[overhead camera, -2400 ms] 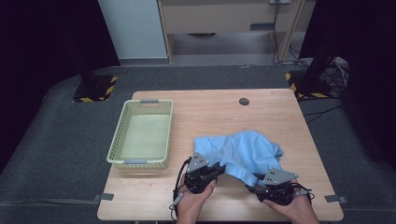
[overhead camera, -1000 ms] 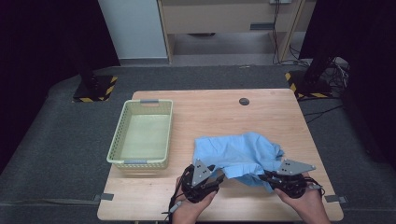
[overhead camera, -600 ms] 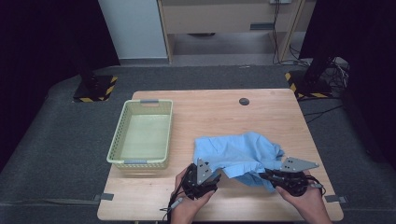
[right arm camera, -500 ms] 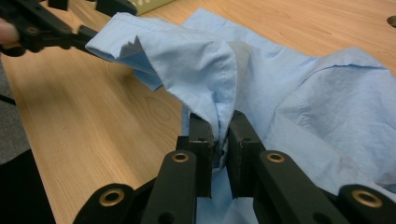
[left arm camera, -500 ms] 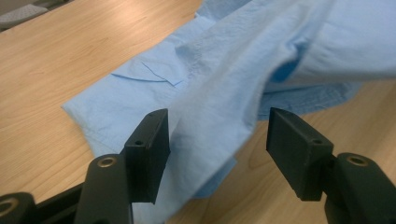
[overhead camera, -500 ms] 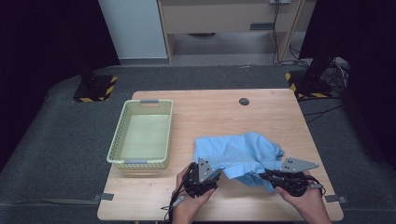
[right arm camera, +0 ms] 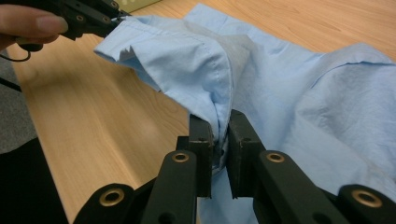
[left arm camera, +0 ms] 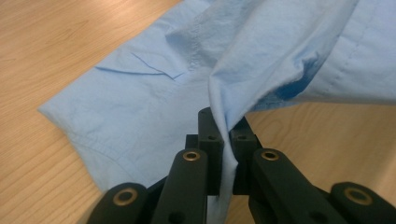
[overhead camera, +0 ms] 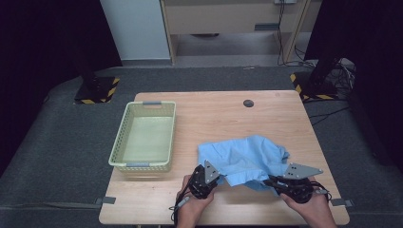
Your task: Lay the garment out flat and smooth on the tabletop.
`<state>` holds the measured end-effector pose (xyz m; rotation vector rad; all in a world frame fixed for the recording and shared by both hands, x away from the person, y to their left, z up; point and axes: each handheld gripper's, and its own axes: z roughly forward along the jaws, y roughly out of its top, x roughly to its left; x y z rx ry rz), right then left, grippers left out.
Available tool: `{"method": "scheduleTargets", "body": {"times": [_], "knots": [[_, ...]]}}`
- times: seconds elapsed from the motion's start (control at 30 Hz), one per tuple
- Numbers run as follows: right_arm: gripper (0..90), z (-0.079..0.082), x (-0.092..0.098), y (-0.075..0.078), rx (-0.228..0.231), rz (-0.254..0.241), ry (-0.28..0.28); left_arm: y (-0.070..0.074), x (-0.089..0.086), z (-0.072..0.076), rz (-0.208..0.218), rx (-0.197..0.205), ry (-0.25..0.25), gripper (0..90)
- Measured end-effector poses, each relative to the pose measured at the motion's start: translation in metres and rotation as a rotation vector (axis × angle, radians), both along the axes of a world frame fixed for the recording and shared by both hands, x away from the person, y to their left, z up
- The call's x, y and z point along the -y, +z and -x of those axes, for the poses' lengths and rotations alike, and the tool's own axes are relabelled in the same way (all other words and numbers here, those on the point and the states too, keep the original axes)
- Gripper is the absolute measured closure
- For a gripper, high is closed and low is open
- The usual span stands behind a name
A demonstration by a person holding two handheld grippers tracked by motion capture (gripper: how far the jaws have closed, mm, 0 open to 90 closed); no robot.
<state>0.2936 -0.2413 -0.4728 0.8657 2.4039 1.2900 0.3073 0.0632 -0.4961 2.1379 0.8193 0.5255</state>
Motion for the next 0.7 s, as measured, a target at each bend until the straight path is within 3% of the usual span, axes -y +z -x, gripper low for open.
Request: {"method": "scheduleTargets", "body": {"times": [0.13, 0.3, 0.7], "knots": [[82.3, 0.006, 0.001, 0.005, 0.006, 0.004, 0.015, 0.009, -0.005, 0.010, 0.030, -0.003, -0.009, 87.9], [82.3, 0.011, 0.000, 0.013, 0.011, 0.001, 0.027, 0.023, -0.007, 0.019, 0.058, 0.029, -0.007, 88.0], [82.3, 0.024, 0.002, 0.036, 0.018, 0.001, 0.033, 0.051, -0.010, 0.031, 0.134, 0.056, -0.017, 88.2]]}}
